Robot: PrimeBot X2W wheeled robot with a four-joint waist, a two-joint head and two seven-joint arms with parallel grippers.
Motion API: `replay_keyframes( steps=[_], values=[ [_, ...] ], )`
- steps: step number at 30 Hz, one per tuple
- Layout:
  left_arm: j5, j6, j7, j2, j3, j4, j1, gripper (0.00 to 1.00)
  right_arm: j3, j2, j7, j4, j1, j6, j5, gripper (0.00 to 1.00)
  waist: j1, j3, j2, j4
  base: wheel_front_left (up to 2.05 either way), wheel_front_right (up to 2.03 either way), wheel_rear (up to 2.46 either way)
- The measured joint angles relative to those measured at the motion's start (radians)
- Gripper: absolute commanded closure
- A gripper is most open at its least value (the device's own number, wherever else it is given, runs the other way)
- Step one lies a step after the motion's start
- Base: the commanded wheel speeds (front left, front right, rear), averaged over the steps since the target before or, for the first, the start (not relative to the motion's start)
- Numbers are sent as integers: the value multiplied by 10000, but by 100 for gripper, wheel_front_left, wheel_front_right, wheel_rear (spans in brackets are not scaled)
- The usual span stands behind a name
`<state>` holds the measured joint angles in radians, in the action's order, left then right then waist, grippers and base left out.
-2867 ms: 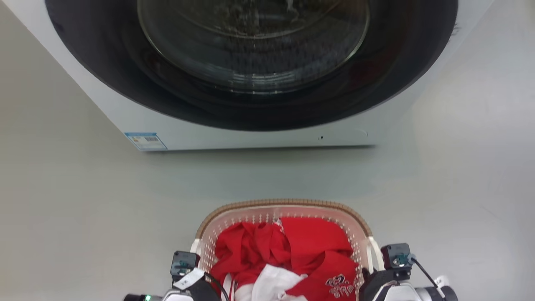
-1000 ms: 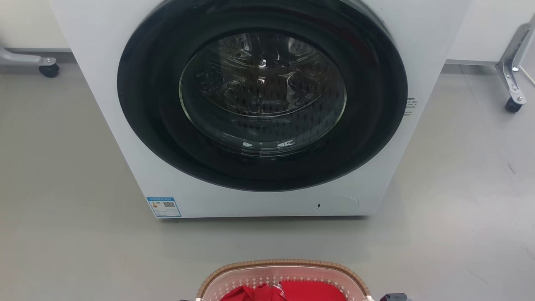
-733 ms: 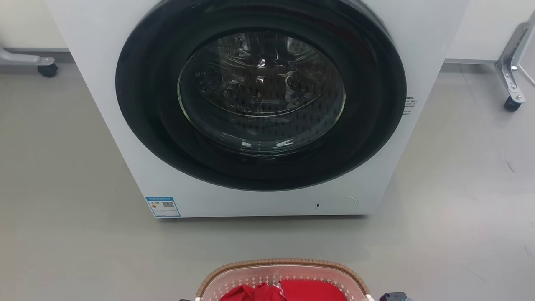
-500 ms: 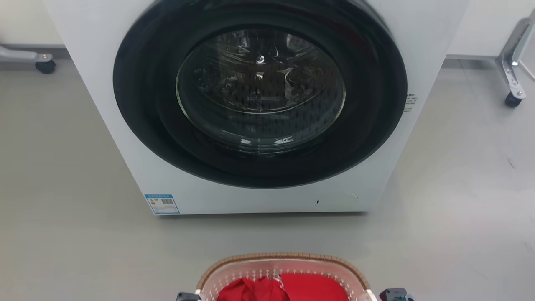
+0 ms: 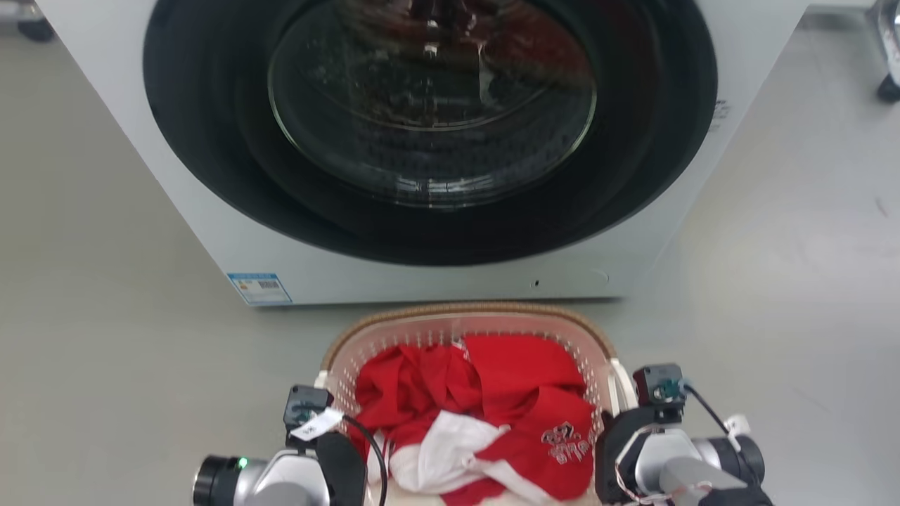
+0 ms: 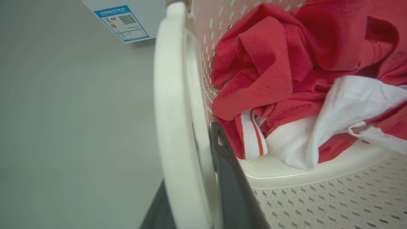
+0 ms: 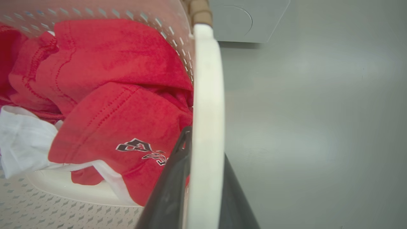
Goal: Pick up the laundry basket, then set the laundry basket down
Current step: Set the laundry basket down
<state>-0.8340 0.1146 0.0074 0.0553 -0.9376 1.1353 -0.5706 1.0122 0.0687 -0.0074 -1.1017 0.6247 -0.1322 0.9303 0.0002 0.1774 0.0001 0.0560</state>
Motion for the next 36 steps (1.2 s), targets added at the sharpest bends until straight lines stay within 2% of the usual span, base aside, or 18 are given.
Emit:
replay_keyframes(
  steps=[36],
  values=[
    [274, 102, -926, 6, 322, 309, -2920, 100, -40, 92, -573, -324, 3155, 0, -596, 100, 0, 5110, 1, -29, 0, 0, 0]
  ],
)
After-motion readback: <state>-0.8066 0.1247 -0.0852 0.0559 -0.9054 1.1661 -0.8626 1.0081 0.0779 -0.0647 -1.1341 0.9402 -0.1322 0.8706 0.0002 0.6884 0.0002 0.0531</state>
